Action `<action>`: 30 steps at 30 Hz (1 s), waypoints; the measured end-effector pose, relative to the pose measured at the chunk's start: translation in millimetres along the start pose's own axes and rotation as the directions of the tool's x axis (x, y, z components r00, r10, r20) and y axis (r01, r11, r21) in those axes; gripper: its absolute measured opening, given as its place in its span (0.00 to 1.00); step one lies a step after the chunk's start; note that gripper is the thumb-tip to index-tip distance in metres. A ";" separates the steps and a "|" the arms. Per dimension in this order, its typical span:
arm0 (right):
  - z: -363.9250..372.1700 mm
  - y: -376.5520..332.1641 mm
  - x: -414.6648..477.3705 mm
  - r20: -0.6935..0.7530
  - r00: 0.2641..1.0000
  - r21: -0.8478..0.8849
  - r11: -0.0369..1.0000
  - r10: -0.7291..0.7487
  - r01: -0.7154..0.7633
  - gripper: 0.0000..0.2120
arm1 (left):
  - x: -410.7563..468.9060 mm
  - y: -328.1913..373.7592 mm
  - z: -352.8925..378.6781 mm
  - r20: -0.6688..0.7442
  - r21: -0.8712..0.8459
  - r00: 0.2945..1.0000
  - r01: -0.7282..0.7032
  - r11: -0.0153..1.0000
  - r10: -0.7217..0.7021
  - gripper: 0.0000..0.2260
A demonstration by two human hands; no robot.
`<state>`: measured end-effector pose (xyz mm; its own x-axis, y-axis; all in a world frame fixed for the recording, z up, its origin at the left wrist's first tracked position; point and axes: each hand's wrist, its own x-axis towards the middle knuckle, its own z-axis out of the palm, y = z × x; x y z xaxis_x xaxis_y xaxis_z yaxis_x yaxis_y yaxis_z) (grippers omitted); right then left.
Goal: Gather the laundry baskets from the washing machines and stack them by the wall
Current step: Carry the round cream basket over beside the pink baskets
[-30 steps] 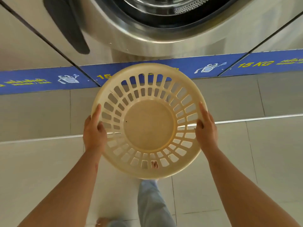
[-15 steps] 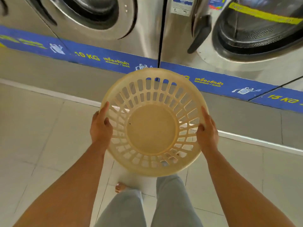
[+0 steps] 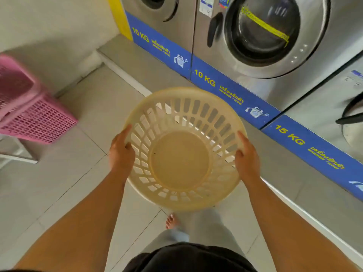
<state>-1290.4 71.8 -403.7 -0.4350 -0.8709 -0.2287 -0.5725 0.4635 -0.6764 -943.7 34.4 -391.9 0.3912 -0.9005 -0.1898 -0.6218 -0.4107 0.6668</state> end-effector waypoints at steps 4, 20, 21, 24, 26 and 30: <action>44.7 -62.2 28.2 0.101 0.990 -0.021 0.995 -0.095 0.097 0.31 | 32.5 -27.2 -40.3 -0.102 -0.044 0.991 0.077 0.996 -0.081 0.29; 223.2 -296.7 186.6 0.370 0.879 -0.037 0.941 -0.301 0.338 0.34 | 226.8 -75.7 -121.0 -0.324 -0.149 0.860 0.365 0.919 -0.394 0.25; 234.4 -310.1 193.9 0.378 0.871 -0.041 0.934 -0.314 0.354 0.34 | 239.6 -79.5 -125.0 -0.326 -0.158 0.852 0.379 0.912 -0.410 0.25; 272.7 -350.9 216.2 0.400 0.848 -0.053 0.914 -0.349 0.401 0.33 | 284.4 -93.0 -138.9 -0.330 -0.188 0.833 0.403 0.895 -0.445 0.25; 300.3 -380.1 229.9 0.404 0.845 -0.068 0.910 -0.350 0.409 0.33 | 319.3 -103.3 -149.8 -0.320 -0.200 0.829 0.415 0.887 -0.460 0.26; 354.5 -435.3 254.1 0.408 0.847 -0.109 0.903 -0.341 0.416 0.33 | 390.0 -119.5 -176.6 -0.282 -0.224 0.825 0.440 0.870 -0.490 0.28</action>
<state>-905.3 -409.2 -415.5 0.1103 -0.9622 -0.2492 -0.7738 0.0742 -0.6291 -597.0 -242.5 -418.4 0.8189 -0.5012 -0.2797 -0.2167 -0.7212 0.6579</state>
